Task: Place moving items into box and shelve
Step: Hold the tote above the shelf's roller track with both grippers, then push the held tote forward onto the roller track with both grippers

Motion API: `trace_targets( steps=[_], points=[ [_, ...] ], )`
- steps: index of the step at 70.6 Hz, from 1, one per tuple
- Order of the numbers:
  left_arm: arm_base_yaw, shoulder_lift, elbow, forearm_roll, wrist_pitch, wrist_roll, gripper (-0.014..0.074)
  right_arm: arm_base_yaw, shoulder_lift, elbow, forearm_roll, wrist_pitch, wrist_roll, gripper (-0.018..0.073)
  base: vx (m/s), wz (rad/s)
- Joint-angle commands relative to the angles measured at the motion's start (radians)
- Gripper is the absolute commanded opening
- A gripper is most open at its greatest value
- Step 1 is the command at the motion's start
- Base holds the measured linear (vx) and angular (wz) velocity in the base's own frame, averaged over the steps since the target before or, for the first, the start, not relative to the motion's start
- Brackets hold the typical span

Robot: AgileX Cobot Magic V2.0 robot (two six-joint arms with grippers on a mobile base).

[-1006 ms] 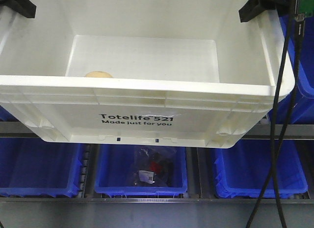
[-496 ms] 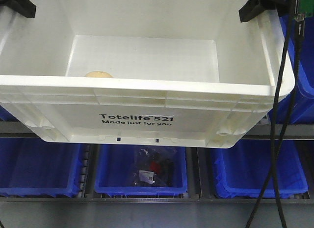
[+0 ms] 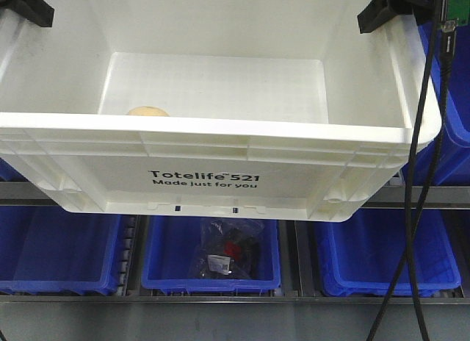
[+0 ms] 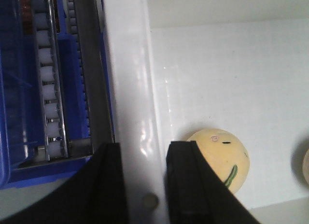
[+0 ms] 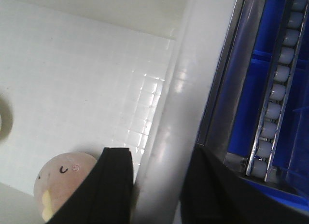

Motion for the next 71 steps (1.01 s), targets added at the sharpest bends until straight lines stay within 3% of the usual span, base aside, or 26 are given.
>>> trace_targets(
  steps=[1,51,71],
  points=[
    [-0.004,-0.049,-0.044,-0.012,-0.080,0.002,-0.0017,0.002,-0.054,-0.046,0.033,-0.020,-0.035,-0.0012,0.00,0.00],
    [-0.004,-0.040,-0.044,-0.011,-0.097,0.000,-0.0017,0.002,-0.051,-0.044,0.038,-0.019,-0.035,-0.0012,0.00,0.00],
    [-0.004,0.017,-0.044,-0.019,-0.079,-0.001,-0.0017,0.002,-0.032,-0.044,0.086,-0.019,-0.035,-0.0012,0.00,0.00]
  ],
)
